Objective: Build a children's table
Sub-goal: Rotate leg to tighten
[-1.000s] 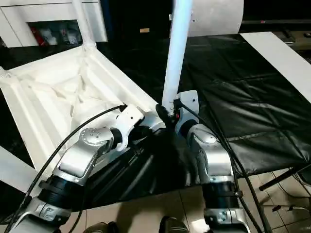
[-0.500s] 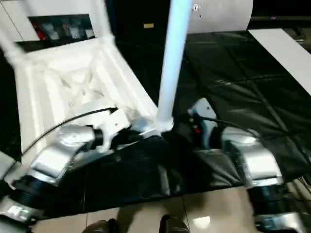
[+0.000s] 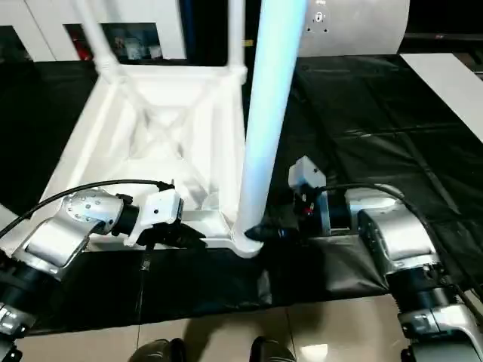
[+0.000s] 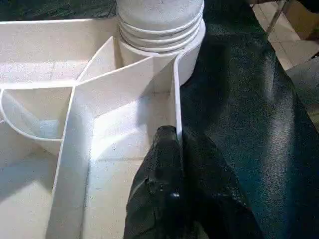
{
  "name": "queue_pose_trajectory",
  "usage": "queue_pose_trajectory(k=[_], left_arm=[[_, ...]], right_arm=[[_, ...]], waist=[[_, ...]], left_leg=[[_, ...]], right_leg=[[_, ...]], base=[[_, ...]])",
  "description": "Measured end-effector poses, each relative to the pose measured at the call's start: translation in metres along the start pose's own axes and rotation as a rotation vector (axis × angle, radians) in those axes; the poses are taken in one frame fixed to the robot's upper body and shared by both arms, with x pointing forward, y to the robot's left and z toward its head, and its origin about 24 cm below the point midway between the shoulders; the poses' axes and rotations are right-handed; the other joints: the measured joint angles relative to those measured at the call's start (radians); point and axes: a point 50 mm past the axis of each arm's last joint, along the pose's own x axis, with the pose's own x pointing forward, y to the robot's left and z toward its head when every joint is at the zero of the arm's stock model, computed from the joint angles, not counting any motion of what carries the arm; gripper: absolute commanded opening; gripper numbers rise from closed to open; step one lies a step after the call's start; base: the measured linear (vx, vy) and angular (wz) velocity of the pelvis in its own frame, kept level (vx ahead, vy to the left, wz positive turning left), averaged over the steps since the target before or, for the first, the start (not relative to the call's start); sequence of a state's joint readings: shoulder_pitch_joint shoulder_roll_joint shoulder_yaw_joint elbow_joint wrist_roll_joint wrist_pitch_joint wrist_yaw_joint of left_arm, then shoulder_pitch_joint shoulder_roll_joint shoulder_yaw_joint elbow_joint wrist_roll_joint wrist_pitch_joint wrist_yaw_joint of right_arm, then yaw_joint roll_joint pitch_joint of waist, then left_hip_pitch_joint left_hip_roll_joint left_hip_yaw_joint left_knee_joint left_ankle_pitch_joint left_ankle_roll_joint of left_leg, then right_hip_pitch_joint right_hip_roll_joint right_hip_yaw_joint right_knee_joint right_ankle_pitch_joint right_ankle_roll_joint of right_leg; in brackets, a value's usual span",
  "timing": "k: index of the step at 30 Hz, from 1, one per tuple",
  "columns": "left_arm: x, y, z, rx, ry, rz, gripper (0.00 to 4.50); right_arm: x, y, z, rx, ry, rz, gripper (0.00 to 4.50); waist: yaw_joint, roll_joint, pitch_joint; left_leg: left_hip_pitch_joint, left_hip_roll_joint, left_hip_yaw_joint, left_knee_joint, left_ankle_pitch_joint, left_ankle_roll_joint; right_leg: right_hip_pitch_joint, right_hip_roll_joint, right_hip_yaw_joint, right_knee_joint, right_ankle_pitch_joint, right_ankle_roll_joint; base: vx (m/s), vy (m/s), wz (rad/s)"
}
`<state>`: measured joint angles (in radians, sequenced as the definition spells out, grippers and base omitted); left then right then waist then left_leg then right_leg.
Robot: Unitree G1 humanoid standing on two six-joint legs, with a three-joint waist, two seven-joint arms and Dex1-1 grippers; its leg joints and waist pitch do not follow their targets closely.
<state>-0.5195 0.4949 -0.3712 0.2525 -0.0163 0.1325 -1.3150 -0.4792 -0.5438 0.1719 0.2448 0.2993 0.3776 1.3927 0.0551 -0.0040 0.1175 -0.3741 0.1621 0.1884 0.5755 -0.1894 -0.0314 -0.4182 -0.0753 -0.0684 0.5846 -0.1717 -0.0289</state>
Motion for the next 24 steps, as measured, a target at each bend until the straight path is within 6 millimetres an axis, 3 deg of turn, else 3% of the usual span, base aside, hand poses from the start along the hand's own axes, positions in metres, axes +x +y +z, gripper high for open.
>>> queue_pose_trajectory(k=[1,9,11,21,23,24], left_arm=[[0.000,0.000,0.000,-0.001,0.000,0.000,0.00],[0.000,0.000,-0.001,-0.007,-0.005,-0.010,0.00],[-0.001,0.000,-0.002,-0.005,-0.005,-0.011,0.00],[0.002,0.000,-0.002,-0.102,-0.025,0.025,0.00],[0.004,0.000,-0.006,-0.180,-0.032,0.106,0.00],[0.005,0.003,-0.007,-0.215,-0.031,0.166,0.00]], right_arm=[[0.002,0.001,-0.001,0.002,0.000,0.014,3.20],[0.002,-0.002,0.000,0.019,0.008,0.043,2.66],[0.003,-0.002,-0.001,0.023,0.008,0.049,2.33],[0.008,0.005,-0.003,0.068,0.001,-0.004,2.11],[0.017,0.004,-0.004,0.106,-0.047,-0.126,2.10],[0.025,0.000,-0.003,0.123,-0.084,-0.212,2.09]], waist=[[0.001,0.000,0.000],[0.003,-0.001,0.000],[0.004,-0.001,0.000],[0.004,-0.001,0.000],[-0.004,-0.003,0.000],[-0.015,-0.004,0.000]], left_leg=[[0.000,0.000,0.000,0.001,0.000,0.000],[0.001,0.001,0.000,0.004,0.000,0.000],[0.001,0.001,0.000,0.005,0.000,0.000],[0.005,0.002,0.001,0.009,-0.001,-0.002],[0.010,0.002,0.002,0.009,-0.003,-0.006],[0.011,0.002,0.002,0.009,-0.002,-0.008]], right_leg=[[0.000,0.000,0.000,0.001,0.000,0.000],[0.000,0.000,0.000,0.006,0.000,0.000],[0.000,0.000,0.000,0.007,0.000,0.000],[0.003,0.000,0.001,0.010,0.000,0.000],[0.009,0.000,0.002,0.010,-0.001,0.002],[0.010,0.000,0.002,0.010,-0.003,0.005]], base=[[0.000,0.000,0.00],[0.000,0.000,0.00],[0.000,0.000,0.00],[0.000,0.000,0.00],[0.000,0.000,0.00],[0.000,0.000,0.00]])
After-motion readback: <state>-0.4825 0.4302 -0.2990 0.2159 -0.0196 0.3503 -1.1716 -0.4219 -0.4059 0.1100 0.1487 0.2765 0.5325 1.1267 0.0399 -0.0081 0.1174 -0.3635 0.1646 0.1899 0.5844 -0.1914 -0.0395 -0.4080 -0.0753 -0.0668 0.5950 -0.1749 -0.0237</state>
